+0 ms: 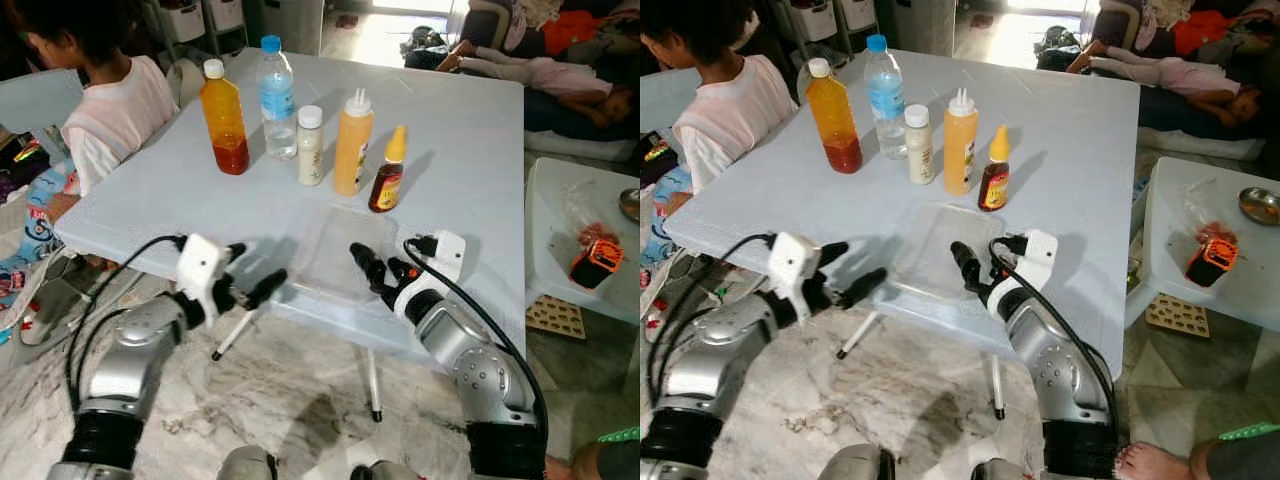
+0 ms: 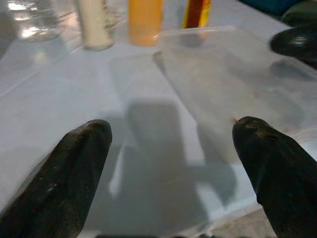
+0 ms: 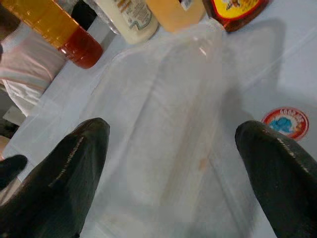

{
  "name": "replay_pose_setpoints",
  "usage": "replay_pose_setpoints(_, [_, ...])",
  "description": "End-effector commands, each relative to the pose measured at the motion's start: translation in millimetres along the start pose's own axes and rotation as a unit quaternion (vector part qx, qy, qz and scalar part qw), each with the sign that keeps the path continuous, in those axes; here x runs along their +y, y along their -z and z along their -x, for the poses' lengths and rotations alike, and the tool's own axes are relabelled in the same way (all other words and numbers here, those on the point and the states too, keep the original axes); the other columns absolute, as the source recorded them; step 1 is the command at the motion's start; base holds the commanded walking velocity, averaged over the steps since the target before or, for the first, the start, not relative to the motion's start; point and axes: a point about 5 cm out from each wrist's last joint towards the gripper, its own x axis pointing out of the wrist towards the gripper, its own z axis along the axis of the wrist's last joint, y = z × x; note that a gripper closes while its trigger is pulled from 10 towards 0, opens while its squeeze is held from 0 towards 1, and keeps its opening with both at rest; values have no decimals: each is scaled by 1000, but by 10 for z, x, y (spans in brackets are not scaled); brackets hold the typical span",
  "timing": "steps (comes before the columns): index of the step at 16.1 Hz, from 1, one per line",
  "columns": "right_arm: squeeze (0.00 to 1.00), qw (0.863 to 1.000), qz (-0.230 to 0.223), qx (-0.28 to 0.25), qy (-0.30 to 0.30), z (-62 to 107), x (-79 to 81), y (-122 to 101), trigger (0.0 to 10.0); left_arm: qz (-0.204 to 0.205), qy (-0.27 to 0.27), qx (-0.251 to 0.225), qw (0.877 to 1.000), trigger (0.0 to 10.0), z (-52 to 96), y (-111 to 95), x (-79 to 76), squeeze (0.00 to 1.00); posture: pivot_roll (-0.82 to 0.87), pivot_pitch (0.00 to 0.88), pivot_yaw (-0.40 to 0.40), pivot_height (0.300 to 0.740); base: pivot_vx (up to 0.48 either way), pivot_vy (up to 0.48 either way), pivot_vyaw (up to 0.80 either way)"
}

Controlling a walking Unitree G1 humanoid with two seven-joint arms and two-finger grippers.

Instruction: Restocking fridge

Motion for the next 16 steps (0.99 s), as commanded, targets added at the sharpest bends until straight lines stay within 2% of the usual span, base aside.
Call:
replay_pose_setpoints(1, [0, 1000, -4, -8, -4, -9, 15, -17, 10000, -2, 8, 0, 1000, 10000, -3, -22, -38, 0, 77, 20, 25, 740, 0, 0, 0])
replay_pose_setpoints(4, [0, 1000, -10, -13, -8, -82, -13, -70, 10000, 2, 27, 0, 1000, 10000, -28, -36, -147, 0, 82, 22, 26, 740, 0, 0, 0])
replay_pose_setpoints(7, [0, 999, -25, -20, -7, -167, -76, -150, 10000, 0, 30, 1, 1000, 10000, -42, -36, -191, 0, 87, 22, 24, 740, 0, 0, 0])
replay_pose_setpoints(8, [0, 999, -29, -20, -8, -189, -90, -160, 8235, 0, 34, 1, 999, 10000, -50, -38, -212, 0, 87, 22, 24, 740, 0, 0, 0])
replay_pose_setpoints(9, [0, 999, -34, -19, -9, -207, -97, -159, 7725, -1, 37, 1, 999, 10000, -55, -36, -235, 0, 88, 22, 24, 740, 0, 0, 0])
replay_pose_setpoints(10, [0, 999, -46, -17, -13, -227, -97, -150, 8627, -2, 41, 2, 999, 10000, -58, -32, -260, 0, 88, 22, 24, 740, 0, 0, 0])
replay_pose_setpoints(11, [0, 998, -54, -16, -16, -245, -99, -142, 8549, -2, 45, 2, 999, 10000, -60, -30, -284, 0, 88, 23, 27, 740, 0, 0, 0])
replay_pose_setpoints(12, [0, 998, -51, -13, -21, -266, -99, -126, 7725, -1, 49, 2, 999, 10000, -64, -31, -305, 0, 88, 23, 26, 740, 0, 0, 0])
replay_pose_setpoints(13, [0, 998, -51, -8, -31, -301, -79, -97, 2000, -2, 59, 3, 998, 10000, -74, -31, -342, 0, 90, 26, 28, 740, 0, 0, 0])
replay_pose_setpoints(14, [0, 998, -51, -6, -34, -310, -72, -91, 0, -3, 61, 4, 998, 10000, -76, -31, -350, 0, 90, 26, 28, 740, 0, 0, 0])
replay_pose_setpoints(16, [0, 998, -48, -4, -42, -339, -46, -83, 0, -4, 65, 5, 998, 10000, -78, -29, -364, 0, 90, 26, 29, 740, 0, 0, 0])
